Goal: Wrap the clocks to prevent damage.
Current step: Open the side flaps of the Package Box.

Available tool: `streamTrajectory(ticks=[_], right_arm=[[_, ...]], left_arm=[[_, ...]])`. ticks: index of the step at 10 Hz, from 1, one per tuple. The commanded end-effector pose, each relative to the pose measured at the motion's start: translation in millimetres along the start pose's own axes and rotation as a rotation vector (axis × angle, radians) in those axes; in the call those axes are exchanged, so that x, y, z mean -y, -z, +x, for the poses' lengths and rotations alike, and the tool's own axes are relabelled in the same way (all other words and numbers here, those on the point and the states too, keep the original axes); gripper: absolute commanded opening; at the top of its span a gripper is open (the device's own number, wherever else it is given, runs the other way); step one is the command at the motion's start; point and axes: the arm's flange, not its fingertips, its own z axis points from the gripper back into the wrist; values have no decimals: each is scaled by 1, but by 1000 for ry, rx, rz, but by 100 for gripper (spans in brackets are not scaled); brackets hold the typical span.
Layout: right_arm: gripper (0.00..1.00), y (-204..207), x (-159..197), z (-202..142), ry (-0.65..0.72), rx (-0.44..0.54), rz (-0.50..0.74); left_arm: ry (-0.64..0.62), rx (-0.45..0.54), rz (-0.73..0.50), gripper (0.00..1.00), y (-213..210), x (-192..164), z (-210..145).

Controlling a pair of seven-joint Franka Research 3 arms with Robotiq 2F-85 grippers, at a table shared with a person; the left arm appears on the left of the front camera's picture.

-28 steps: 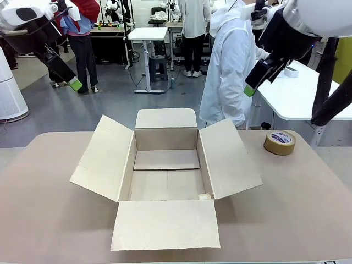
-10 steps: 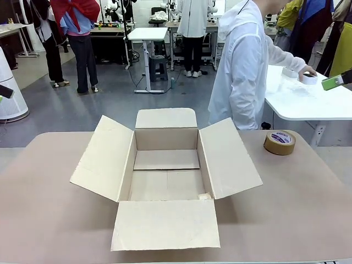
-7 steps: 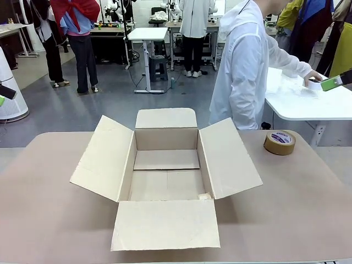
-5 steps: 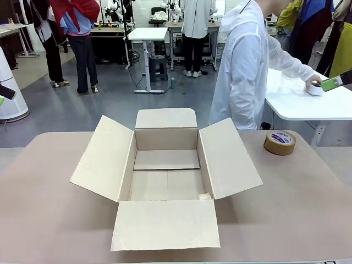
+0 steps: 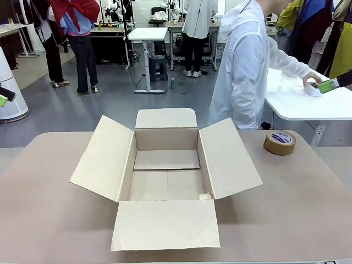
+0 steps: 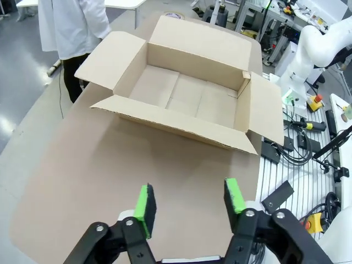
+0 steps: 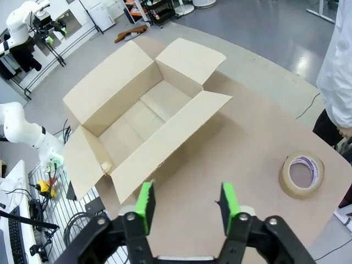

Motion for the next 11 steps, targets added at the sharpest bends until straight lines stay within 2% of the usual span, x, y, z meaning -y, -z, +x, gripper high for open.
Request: streamTrajectory(ticks=[1,2,3,4,8,10,11], right_arm=[[0,-2,0,-2,-21,-35,6],[17,-2,0,-2,-24,-39,5],[6,-2,0,-3,-22,-45,8],[0,-2,1,-3,-13,-49,10],[0,-4,4,-5,1,-46,31],[0,-17,7,-15,-14,-55,45],[0,-1,0,-7,9,-37,29]], left_arm=[[28,-20,1,0,-8,4,-4],[32,-26,0,0,-8,4,-2],[35,-27,-5,0,-6,6,0],[39,-29,-3,0,-6,6,0],[44,-25,0,0,-8,7,2],[50,27,-17,0,-17,7,-2],[20,-9,-3,0,-6,5,2]])
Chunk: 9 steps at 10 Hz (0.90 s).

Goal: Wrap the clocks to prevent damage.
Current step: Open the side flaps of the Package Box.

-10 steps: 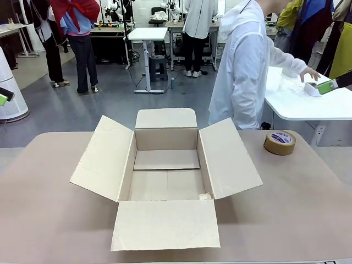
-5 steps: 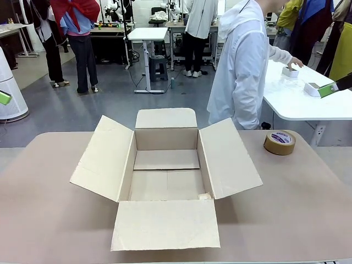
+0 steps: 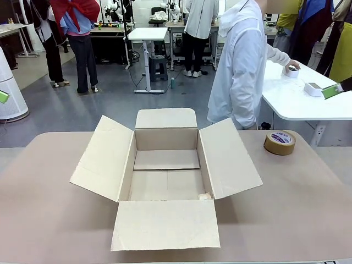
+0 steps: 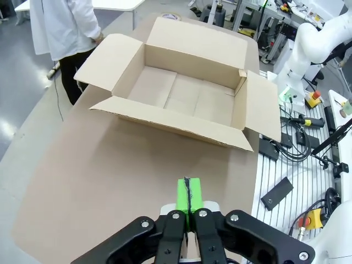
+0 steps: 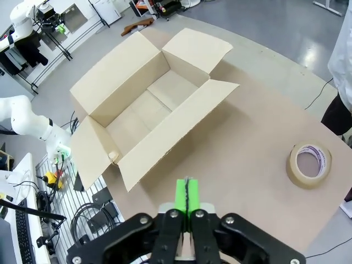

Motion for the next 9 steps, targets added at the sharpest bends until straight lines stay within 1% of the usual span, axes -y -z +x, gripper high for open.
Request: streamTrajectory(ticks=[1,4,5,6,7,8,9], right_arm=[[0,6,-1,3,-4,-1,-7],[1,3,-2,3,-5,-6,2],[1,12,-7,18,-11,-36,12],[1,28,-24,47,-16,-69,-22],[1,47,-46,78,17,-109,-43],[1,72,-71,103,70,-187,-104],[1,92,-92,117,108,-244,-140]], left_arm=[[-2,-7,2,0,3,-1,1],[0,-4,-4,0,3,-1,1],[7,-8,-7,0,6,2,8],[33,-51,6,0,17,6,34],[57,-109,10,0,35,11,66],[49,-194,7,0,55,15,100],[64,-273,-20,0,79,22,129]])
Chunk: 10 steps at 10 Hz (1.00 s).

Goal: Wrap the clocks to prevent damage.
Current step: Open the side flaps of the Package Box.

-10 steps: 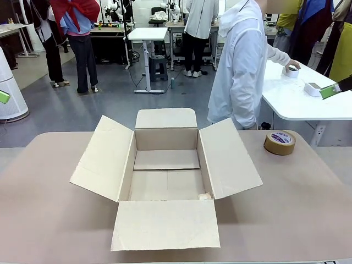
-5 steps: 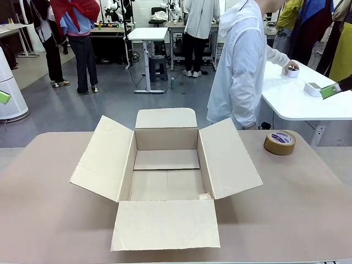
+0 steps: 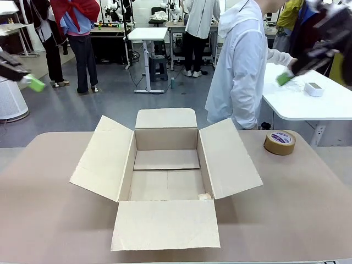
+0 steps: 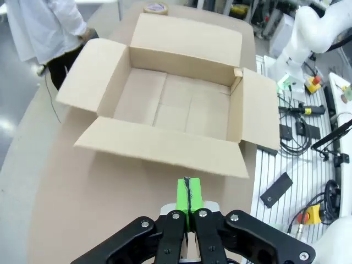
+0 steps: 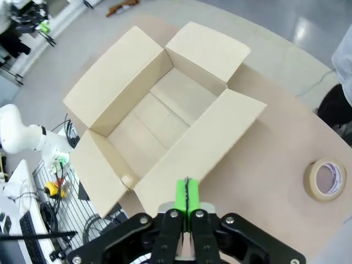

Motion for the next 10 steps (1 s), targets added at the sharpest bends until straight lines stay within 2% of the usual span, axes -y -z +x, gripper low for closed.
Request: streamTrajectory(ticks=[1,2,4,5,6,8,9,10], right_arm=[[1,30,-31,28,115,-153,-118],[1,51,-51,38,184,-210,-188],[1,99,-82,50,233,-352,-286],[1,119,-86,53,270,-405,-324],[1,134,-87,56,280,-407,-330],[1,166,-74,60,315,-371,-323],[1,183,-65,59,334,-385,-313],[1,198,-54,57,361,-391,-334]], left_arm=[[-2,-233,-33,0,39,1,56],[-7,-357,-53,0,72,6,84],[-56,-557,-47,0,129,15,123],[-106,-656,42,0,156,15,130],[-132,-735,149,0,176,11,128],[-206,-775,287,0,201,-4,111],[-245,-773,342,0,212,-14,98],[-295,-731,382,0,221,-26,85]])
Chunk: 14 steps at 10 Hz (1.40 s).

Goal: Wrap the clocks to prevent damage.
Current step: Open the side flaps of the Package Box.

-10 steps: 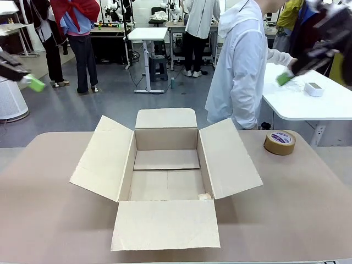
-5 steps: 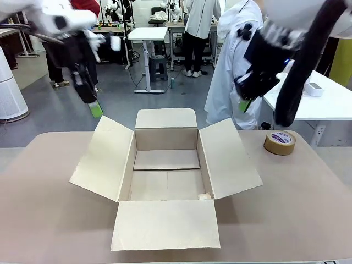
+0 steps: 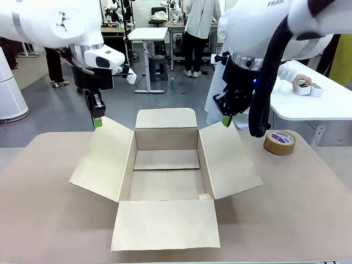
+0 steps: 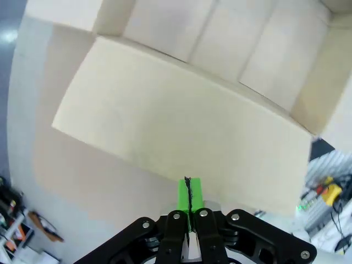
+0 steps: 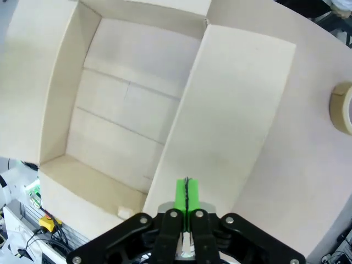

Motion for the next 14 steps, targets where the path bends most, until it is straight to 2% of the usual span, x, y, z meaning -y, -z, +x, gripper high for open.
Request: streamTrajectory(ticks=[1,2,3,8,9,12,14], right_arm=[[1,22,6,16,71,6,-12],[1,27,6,17,38,-5,9],[1,15,6,7,25,-3,5],[1,17,5,9,23,3,11],[1,30,4,9,96,21,-53],[1,60,3,4,205,78,-164],[1,84,5,2,222,40,-201]], left_arm=[[-160,73,27,0,30,-10,-1],[-199,122,22,0,36,-14,-3],[-75,25,8,0,16,-9,0],[-75,25,8,0,16,-9,0],[-94,35,3,0,20,-7,2],[-354,58,111,0,52,17,14],[-523,42,207,0,72,14,15]])
